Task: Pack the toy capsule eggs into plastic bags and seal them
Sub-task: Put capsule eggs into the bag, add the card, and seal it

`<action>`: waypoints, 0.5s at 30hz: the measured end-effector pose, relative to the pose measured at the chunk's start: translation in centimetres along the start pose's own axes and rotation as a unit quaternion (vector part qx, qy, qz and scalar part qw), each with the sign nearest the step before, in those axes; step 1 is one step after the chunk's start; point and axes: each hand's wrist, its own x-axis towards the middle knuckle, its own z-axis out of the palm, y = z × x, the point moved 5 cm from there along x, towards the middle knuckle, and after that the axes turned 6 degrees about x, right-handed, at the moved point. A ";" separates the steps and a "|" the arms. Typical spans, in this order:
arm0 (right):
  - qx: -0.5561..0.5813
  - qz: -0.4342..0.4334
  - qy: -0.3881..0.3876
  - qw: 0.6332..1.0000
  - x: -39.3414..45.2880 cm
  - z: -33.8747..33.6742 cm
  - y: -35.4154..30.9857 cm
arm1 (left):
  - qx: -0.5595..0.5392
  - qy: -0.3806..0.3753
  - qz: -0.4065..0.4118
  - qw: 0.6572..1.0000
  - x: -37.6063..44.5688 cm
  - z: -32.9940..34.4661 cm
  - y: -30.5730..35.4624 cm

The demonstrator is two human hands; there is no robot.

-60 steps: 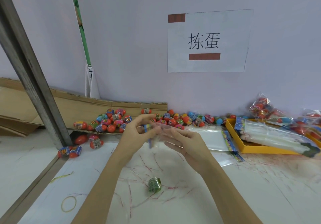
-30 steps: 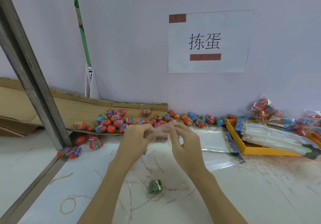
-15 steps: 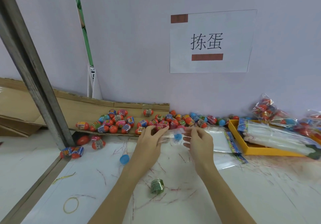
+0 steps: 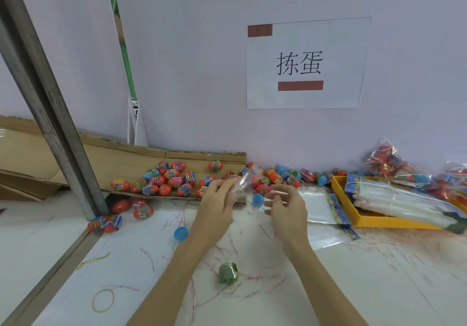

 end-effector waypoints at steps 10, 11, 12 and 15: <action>-0.067 -0.166 -0.128 0.975 -1.5 1.8 -2.4 | -0.287 -0.072 -0.036 0.955 -0.1 -0.7 2.0; -0.071 -0.158 -0.130 0.976 -1.4 1.7 -2.3 | -0.291 -0.076 -0.043 0.953 -0.1 -0.8 1.9; -0.074 -0.150 -0.128 0.978 -1.4 1.7 -2.3 | -0.293 -0.078 -0.052 0.951 0.0 -0.9 1.7; -0.040 -0.119 -0.072 0.989 -1.0 1.0 -2.2 | -0.270 -0.057 -0.077 0.958 0.1 -1.0 1.2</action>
